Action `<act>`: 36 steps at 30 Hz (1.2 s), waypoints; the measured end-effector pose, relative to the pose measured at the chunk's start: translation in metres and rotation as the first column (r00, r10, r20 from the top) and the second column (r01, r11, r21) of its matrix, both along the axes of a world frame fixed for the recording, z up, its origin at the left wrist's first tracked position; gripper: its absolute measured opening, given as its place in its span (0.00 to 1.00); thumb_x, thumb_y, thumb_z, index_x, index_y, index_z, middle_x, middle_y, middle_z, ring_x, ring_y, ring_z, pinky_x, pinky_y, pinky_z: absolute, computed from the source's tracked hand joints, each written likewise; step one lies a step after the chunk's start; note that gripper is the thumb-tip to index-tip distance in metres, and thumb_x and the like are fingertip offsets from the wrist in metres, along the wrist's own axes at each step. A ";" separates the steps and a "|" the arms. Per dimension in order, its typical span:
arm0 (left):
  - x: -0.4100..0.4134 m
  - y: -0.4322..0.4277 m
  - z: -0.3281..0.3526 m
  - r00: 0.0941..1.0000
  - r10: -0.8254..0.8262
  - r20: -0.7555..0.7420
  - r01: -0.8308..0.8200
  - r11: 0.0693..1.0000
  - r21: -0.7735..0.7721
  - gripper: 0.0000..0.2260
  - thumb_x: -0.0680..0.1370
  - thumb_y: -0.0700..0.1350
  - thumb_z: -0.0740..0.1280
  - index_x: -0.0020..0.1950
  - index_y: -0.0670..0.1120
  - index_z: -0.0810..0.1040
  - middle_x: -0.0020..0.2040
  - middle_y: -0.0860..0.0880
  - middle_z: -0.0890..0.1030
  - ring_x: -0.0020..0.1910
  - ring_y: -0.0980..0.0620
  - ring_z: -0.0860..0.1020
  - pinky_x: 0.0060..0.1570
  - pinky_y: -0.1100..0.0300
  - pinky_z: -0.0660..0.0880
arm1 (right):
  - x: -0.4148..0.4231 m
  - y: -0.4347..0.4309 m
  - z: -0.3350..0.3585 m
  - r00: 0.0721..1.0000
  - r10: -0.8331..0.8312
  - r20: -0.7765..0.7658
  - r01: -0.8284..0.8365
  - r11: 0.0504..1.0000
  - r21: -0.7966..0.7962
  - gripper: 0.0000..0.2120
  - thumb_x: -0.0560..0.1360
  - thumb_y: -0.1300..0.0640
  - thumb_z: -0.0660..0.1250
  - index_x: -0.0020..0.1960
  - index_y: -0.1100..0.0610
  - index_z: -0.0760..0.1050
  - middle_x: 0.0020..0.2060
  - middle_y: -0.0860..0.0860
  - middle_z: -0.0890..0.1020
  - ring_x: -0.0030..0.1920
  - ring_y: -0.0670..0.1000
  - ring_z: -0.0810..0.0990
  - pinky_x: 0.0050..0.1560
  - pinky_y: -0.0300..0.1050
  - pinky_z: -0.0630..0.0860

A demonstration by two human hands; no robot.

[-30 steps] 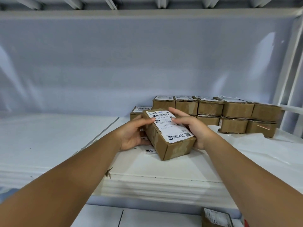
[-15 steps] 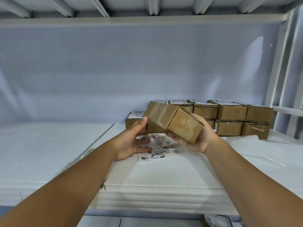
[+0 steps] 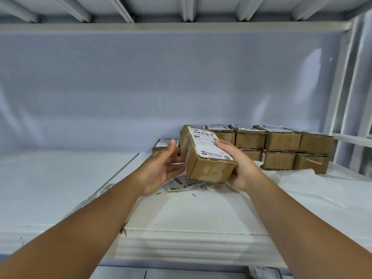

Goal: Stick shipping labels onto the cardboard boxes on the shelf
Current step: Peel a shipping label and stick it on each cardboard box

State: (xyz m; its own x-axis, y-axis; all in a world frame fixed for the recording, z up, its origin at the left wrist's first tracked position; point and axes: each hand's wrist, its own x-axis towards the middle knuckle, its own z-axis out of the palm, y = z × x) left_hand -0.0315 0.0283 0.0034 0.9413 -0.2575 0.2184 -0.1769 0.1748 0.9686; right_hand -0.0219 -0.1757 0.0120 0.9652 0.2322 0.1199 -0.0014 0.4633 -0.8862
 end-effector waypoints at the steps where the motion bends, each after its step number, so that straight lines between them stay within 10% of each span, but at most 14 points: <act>1: -0.001 0.000 0.000 1.000 -0.013 0.016 0.013 1.000 0.009 0.27 0.72 0.62 0.65 0.63 0.45 0.74 0.51 0.44 0.80 0.43 0.51 0.81 0.45 0.61 0.79 | -0.001 0.002 0.001 0.999 -0.040 0.028 0.040 0.999 -0.008 0.19 0.72 0.56 0.70 0.63 0.52 0.74 0.49 0.53 0.85 0.42 0.51 0.85 0.43 0.46 0.81; 6: -0.002 -0.006 -0.003 0.999 -0.026 0.020 0.025 0.999 0.033 0.47 0.66 0.48 0.71 0.76 0.61 0.44 0.61 0.50 0.79 0.56 0.49 0.79 0.45 0.56 0.81 | -0.002 0.018 0.001 0.976 -0.143 0.165 0.158 0.984 -0.086 0.21 0.75 0.59 0.69 0.67 0.53 0.72 0.49 0.53 0.85 0.45 0.51 0.85 0.41 0.45 0.81; 23: 0.003 0.002 0.001 0.988 -0.083 0.134 0.086 0.996 -0.022 0.37 0.69 0.40 0.70 0.72 0.62 0.59 0.63 0.50 0.78 0.62 0.47 0.77 0.58 0.46 0.76 | -0.003 0.014 -0.001 0.967 0.203 0.156 -0.186 0.975 -0.118 0.26 0.75 0.67 0.63 0.68 0.47 0.70 0.60 0.54 0.80 0.54 0.57 0.80 0.47 0.51 0.81; 31: 0.005 0.005 -0.002 0.982 0.055 0.183 -0.066 0.996 0.052 0.41 0.65 0.52 0.78 0.74 0.58 0.61 0.63 0.51 0.78 0.60 0.49 0.78 0.60 0.45 0.75 | -0.011 0.020 0.002 0.985 0.095 0.144 -0.079 0.991 -0.112 0.23 0.76 0.62 0.65 0.70 0.50 0.68 0.57 0.53 0.82 0.54 0.55 0.81 0.42 0.48 0.82; 36: 0.002 0.011 0.005 0.920 0.261 0.293 -0.275 0.961 0.007 0.39 0.64 0.49 0.78 0.72 0.56 0.65 0.66 0.52 0.73 0.63 0.51 0.74 0.59 0.48 0.76 | -0.013 0.043 0.016 0.937 -0.088 0.339 0.223 0.896 -0.384 0.28 0.72 0.46 0.68 0.71 0.46 0.67 0.60 0.49 0.80 0.56 0.51 0.81 0.51 0.50 0.81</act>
State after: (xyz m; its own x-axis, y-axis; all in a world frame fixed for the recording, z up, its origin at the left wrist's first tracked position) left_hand -0.0295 0.0395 0.0085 0.8754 -0.0208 0.4830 -0.4821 0.0379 0.8753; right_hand -0.0345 -0.1331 0.0280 0.9236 0.1752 0.3409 0.3412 0.0297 -0.9395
